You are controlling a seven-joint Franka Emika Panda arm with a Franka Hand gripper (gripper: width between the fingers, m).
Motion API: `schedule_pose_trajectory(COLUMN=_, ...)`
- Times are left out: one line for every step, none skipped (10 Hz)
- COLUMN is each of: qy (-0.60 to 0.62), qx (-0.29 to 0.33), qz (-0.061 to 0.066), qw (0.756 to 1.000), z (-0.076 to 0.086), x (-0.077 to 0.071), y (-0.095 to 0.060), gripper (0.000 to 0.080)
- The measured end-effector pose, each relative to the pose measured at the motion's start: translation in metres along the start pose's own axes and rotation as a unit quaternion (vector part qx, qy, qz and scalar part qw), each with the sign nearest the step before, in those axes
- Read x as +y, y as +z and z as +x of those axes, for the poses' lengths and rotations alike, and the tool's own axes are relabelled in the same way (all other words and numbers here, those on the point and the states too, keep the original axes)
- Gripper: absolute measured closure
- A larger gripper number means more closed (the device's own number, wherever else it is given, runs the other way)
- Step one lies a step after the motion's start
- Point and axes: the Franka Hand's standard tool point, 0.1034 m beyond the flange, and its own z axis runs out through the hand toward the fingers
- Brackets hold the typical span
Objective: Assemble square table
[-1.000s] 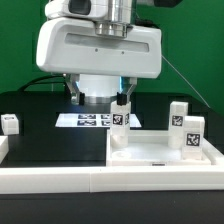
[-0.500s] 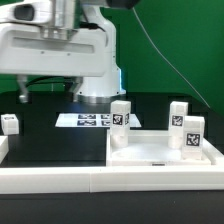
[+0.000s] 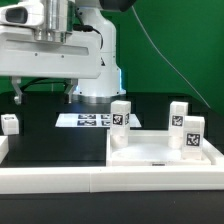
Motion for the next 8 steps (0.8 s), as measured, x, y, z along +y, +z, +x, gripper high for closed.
schedule_pose_trajectory(qy=0.000, qx=0.000, qz=0.000, qw=1.000, z=-0.001, x=0.000, y=0.000, gripper=0.0150)
schedule_pose_trajectory(qy=-0.008, qx=-0.002, qz=-0.002, qw=1.000, z=-0.014, x=0.001, y=0.004, gripper=0.0150)
schedule_pose_trajectory(qy=-0.010, qx=-0.007, qz=-0.002, qw=1.000, z=-0.040, x=-0.002, y=0.012, gripper=0.0150)
schedule_pose_trajectory(qy=-0.006, qx=-0.018, qz=0.007, qw=1.000, z=-0.065, x=-0.007, y=0.019, gripper=0.0150)
schedule_pose_trajectory(qy=0.006, qx=-0.028, qz=0.016, qw=0.999, z=-0.082, x=-0.005, y=0.024, gripper=0.0150)
schedule_pose_trajectory(qy=0.025, qx=-0.043, qz=0.038, qw=0.998, z=-0.093, x=-0.006, y=0.027, gripper=0.0150)
schedule_pose_trajectory(qy=0.039, qx=-0.053, qz=0.055, qw=0.996, z=-0.094, x=-0.008, y=0.027, gripper=0.0150)
schedule_pose_trajectory(qy=0.038, qx=-0.051, qz=0.050, qw=0.997, z=-0.092, x=-0.006, y=0.027, gripper=0.0150)
